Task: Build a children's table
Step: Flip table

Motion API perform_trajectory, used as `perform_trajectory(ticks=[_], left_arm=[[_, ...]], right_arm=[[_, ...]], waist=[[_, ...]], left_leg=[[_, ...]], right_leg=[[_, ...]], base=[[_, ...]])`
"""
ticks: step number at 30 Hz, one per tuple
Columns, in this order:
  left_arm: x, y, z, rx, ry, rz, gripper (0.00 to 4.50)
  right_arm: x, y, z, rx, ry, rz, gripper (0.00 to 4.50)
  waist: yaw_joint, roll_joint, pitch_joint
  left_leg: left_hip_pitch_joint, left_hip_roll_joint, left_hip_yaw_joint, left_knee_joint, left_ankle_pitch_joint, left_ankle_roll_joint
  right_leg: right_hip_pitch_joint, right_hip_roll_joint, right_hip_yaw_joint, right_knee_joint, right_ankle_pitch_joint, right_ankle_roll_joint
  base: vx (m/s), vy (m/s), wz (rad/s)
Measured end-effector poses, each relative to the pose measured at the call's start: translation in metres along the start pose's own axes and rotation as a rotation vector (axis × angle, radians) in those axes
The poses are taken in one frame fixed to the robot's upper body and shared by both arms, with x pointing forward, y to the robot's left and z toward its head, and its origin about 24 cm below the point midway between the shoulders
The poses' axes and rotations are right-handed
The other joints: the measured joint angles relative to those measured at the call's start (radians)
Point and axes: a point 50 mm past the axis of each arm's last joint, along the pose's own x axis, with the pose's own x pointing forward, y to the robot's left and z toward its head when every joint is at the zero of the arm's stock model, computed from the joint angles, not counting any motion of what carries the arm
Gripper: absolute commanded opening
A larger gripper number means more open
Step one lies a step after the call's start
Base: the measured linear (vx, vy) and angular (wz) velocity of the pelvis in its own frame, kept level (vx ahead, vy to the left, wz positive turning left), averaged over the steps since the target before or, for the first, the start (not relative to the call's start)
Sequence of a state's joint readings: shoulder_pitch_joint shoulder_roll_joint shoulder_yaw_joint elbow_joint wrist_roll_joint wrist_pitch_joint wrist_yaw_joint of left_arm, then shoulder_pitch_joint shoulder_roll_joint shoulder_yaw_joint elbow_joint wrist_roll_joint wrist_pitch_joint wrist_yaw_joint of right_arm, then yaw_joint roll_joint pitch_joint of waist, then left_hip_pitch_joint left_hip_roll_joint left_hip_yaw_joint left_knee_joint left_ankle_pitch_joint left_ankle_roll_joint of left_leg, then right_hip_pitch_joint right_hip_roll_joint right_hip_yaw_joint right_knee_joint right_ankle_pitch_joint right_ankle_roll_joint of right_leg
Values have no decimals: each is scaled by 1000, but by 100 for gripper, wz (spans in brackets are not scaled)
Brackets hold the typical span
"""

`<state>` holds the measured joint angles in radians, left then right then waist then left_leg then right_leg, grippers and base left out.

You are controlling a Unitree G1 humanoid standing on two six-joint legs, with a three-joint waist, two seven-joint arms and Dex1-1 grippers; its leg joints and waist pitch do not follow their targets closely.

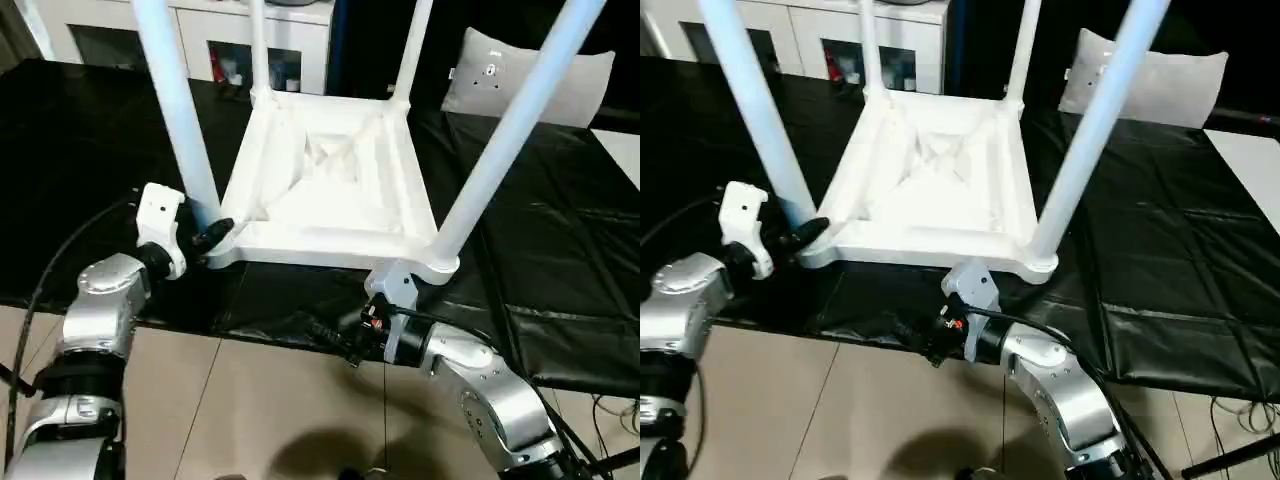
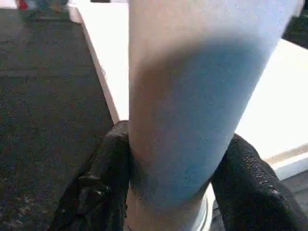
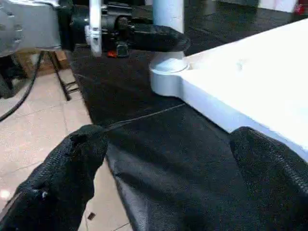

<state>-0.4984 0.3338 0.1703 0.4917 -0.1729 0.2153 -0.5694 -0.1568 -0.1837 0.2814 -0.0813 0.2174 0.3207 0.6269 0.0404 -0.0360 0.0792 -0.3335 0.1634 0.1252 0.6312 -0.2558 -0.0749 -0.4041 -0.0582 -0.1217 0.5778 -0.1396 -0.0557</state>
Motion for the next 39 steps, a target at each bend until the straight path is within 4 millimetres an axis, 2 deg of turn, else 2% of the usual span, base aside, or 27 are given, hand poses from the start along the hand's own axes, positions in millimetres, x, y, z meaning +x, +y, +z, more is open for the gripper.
perform_trajectory(ticks=[3, 6, 10, 15, 21, 37, 39], left_arm=[[3, -18, -3, -84, -24, 38, 204], [4, -31, -3, -198, -63, 94, 204], [6, -56, -5, -398, -102, 83, 204], [5, -77, -6, -521, -109, 58, 204], [3, -84, -3, -512, -83, 44, 204], [-5, -93, -9, -471, -10, -25, 204], [-6, -92, -10, -467, -7, -28, 204]], right_arm=[[5, -4, -1, 28, -12, -91, 450], [6, -17, 2, 85, -53, -236, 450], [1, -34, 9, 139, -106, -383, 450], [5, -48, 5, 268, -148, -515, 450], [11, -64, 23, 366, -282, -596, 450], [33, -94, 38, 657, -436, -628, 450], [34, -96, 37, 675, -445, -631, 432]], waist=[[-5, 1, 0], [-12, 6, -2], [-14, 6, -3], [-14, 6, -3], [-10, 7, -4], [-8, 8, -5], [-7, 8, -5]], left_leg=[[0, 1, 2, 0, 0, 0], [0, 2, 5, -1, 1, -1], [1, 4, 8, -2, 1, 0], [-1, 8, 16, -3, 4, 4], [-1, 9, 19, -6, 4, 4], [-5, 9, 22, -7, 6, 6], [-6, 9, 22, -7, 6, 7]], right_leg=[[-1, 0, 0, 0, 0, 0], [-1, 0, 0, 0, 0, 1], [-2, 1, 0, 0, -1, 2], [-6, 1, 0, 0, -1, 2], [-7, 1, 1, -1, -3, 4], [-13, 0, 2, 1, -3, 4], [-13, 0, 2, 2, -1, 1]], base=[[0, 0, 0], [0, 0, 0], [0, 0, 0], [0, 0, 0], [0, 0, 0], [0, 0, 0], [0, 0, 0]])
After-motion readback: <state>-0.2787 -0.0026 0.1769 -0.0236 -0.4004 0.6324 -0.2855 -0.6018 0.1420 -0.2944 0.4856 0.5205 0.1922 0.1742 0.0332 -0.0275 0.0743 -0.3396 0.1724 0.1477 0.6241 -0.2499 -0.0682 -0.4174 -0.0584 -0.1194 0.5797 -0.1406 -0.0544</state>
